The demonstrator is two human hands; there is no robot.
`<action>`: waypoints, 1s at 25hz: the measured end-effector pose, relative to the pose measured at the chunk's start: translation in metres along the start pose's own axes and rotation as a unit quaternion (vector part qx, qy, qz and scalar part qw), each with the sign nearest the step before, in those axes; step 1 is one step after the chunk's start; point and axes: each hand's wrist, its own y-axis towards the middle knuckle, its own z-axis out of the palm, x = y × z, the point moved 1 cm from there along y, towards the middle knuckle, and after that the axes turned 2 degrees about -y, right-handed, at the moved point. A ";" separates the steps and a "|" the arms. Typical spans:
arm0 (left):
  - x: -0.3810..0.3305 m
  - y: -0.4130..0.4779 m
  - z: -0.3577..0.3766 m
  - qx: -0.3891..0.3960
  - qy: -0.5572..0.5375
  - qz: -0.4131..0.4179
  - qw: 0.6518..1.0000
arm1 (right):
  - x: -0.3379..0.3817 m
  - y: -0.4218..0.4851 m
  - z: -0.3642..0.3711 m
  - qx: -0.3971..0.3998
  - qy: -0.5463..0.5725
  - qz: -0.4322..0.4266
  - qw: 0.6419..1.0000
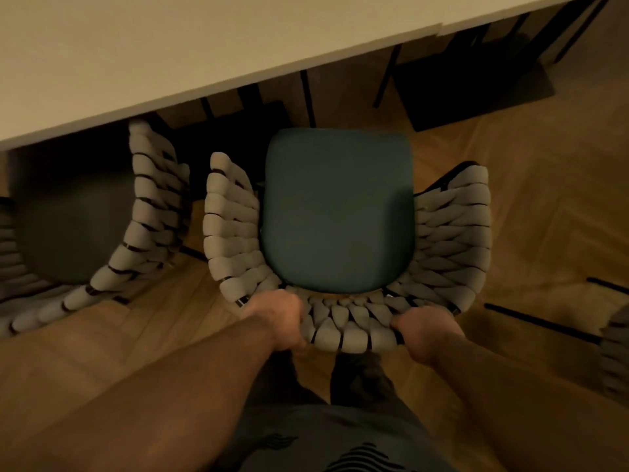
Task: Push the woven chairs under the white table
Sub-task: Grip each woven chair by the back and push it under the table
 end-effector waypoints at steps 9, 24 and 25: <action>-0.049 0.022 0.021 0.008 -0.021 -0.050 0.998 | -0.066 0.008 0.010 -0.017 -0.044 -0.032 0.998; -0.076 -0.014 0.068 -0.027 -0.069 -0.108 0.991 | -0.061 0.000 0.036 -0.031 -0.108 -0.057 0.992; -0.077 -0.016 0.070 -0.030 -0.061 -0.104 0.992 | -0.062 0.003 0.032 -0.029 -0.112 -0.062 0.991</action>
